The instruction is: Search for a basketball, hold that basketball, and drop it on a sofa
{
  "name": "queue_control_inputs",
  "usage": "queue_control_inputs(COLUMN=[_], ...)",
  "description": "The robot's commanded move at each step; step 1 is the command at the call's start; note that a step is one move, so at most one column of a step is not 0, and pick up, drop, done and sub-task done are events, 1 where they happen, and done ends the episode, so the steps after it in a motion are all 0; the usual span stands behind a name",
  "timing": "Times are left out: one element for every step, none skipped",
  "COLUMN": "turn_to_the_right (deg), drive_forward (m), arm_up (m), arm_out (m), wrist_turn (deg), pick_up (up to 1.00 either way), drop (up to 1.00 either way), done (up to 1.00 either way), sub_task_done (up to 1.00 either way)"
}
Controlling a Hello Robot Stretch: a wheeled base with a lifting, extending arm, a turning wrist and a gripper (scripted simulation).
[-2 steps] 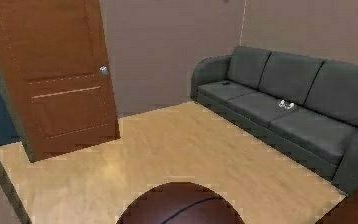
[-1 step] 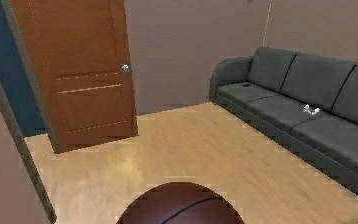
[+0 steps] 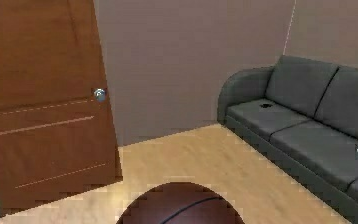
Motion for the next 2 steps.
queue_control_inputs(turn_to_the_right=[27.0,0.0], drive_forward=[0.0,1.0], arm_up=[0.0,0.0], arm_out=[0.0,0.0], wrist_turn=[0.0,0.0], pick_up=[0.0,0.0], drop=[0.0,0.0], done=[0.0,0.0], sub_task_done=[0.0,0.0])
